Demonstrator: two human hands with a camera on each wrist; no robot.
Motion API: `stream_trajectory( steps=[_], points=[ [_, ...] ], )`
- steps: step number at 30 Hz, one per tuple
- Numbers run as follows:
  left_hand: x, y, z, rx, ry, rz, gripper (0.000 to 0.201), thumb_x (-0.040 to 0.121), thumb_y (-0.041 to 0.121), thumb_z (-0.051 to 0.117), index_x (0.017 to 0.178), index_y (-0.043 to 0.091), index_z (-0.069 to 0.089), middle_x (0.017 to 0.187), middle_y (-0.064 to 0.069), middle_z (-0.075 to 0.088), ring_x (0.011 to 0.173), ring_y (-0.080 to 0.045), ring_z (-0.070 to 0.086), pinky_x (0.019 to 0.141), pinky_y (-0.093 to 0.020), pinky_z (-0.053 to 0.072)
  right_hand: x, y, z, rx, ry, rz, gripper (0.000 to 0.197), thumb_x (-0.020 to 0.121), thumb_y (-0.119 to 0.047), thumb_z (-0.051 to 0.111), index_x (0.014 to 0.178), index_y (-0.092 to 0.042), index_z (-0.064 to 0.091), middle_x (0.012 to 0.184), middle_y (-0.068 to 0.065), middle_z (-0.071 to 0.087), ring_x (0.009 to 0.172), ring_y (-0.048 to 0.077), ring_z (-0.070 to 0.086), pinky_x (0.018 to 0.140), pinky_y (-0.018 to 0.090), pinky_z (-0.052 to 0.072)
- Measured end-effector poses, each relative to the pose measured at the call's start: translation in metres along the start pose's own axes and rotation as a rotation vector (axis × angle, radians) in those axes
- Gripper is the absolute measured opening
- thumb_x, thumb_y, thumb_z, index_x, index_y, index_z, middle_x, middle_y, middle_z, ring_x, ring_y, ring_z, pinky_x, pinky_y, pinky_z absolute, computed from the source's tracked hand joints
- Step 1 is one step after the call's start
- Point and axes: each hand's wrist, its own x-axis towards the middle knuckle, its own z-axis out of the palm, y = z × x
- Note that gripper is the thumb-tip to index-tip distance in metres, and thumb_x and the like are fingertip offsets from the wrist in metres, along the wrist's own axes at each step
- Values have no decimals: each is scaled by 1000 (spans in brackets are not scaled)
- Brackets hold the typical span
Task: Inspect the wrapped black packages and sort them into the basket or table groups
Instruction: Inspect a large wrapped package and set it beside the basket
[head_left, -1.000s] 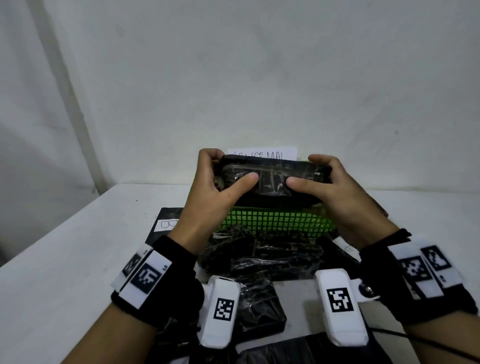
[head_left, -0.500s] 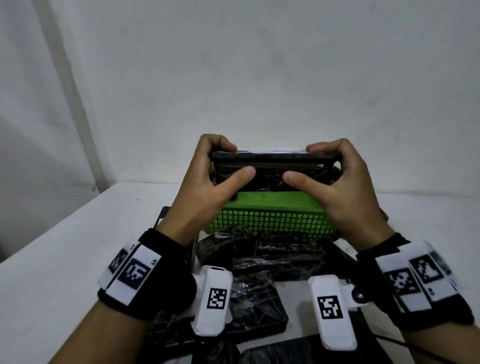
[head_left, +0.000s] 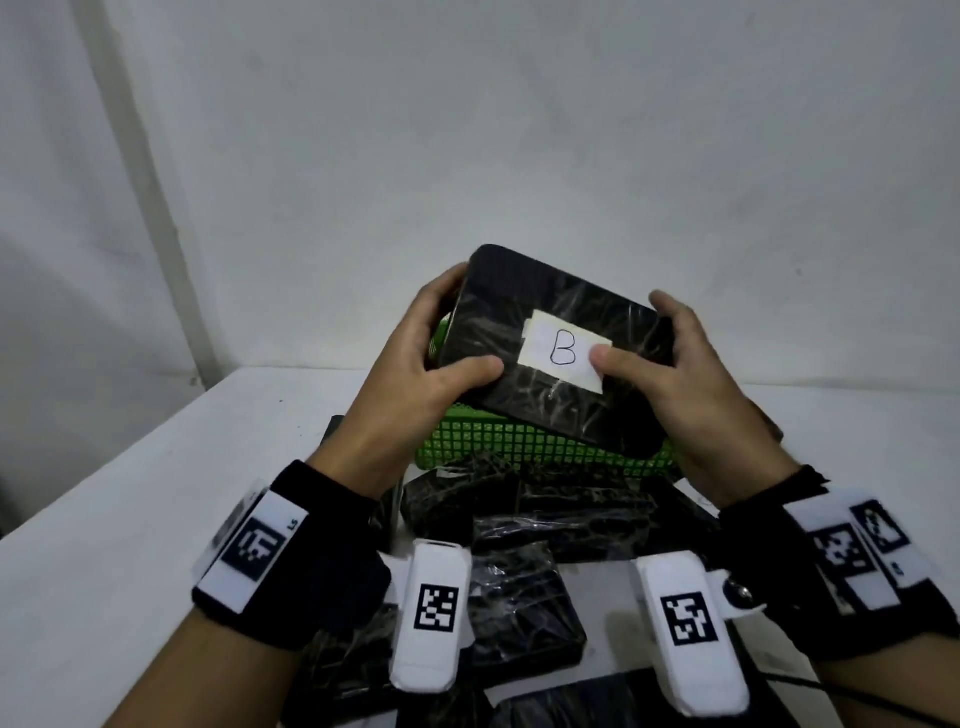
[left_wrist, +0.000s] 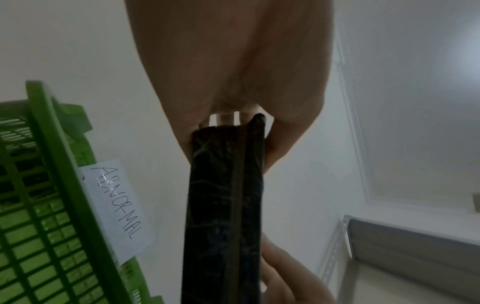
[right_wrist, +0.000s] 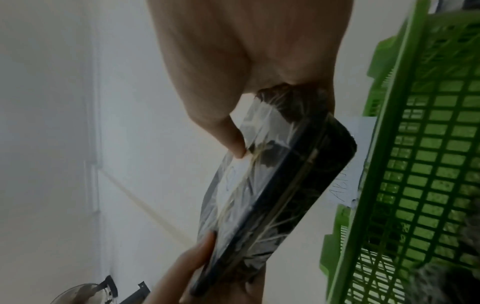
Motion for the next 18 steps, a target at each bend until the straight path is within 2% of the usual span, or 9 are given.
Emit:
stream_trajectory(
  steps=[3,5,7,9,11,13,15,16,18],
  points=[
    [-3,-5,3,41,48,-48,58,87,17,75,138,26,49,126,1,67,114,-16,67,97,-40,56,-4,-2,1,-44,26,-97,97,54,-51,85,141,-42,44,137,-4,60,124,19,61,104,48,51],
    [-3,-8,5,60,79,-71,55,84,22,77,133,23,53,122,0,70,112,-17,68,100,-45,54,-6,-5,3,-98,45,-167,86,58,-51,83,135,-40,48,131,-6,62,120,17,62,104,47,51],
    [-3,-9,5,48,94,-80,52,85,19,77,132,22,54,120,0,71,110,-17,69,98,-44,55,-6,-5,4,-138,53,-199,81,61,-52,81,134,-38,49,129,-7,63,119,16,62,105,46,50],
    [-3,-6,5,38,88,-77,50,87,15,74,133,21,54,118,0,71,108,-18,70,94,-40,57,-7,-5,3,-186,45,-220,81,67,-49,83,138,-36,47,133,-5,61,124,17,59,107,46,48],
    [-3,-4,4,17,75,-84,47,88,17,73,132,20,55,118,-1,72,109,-20,70,92,-40,57,-7,-5,1,-195,47,-225,84,70,-47,84,143,-35,44,138,-4,58,128,17,57,109,46,46],
    [-4,2,2,-128,38,-103,44,92,31,65,133,16,57,126,-10,69,116,-28,66,99,-47,53,-7,-8,-2,-172,57,-228,88,67,-54,82,144,-38,42,143,-3,55,132,19,54,111,48,45],
    [-5,7,-2,-315,-9,-165,59,93,50,47,138,13,54,139,-21,57,130,-41,53,110,-58,41,-7,-13,-7,-84,62,-229,87,68,-56,83,143,-40,42,143,1,56,132,22,55,108,51,48],
    [-5,9,-3,-371,-33,-191,63,94,56,41,140,14,54,143,-22,54,134,-43,48,112,-60,37,-7,-16,-9,-33,57,-229,85,71,-54,84,144,-39,41,141,2,59,129,22,59,105,51,51],
    [-7,12,-2,-436,-103,-231,66,95,61,35,138,16,56,141,-17,58,133,-38,52,110,-54,43,-9,-20,-10,-7,11,-234,80,77,-46,81,146,-35,41,135,-1,62,120,15,65,100,47,55]
  ],
)
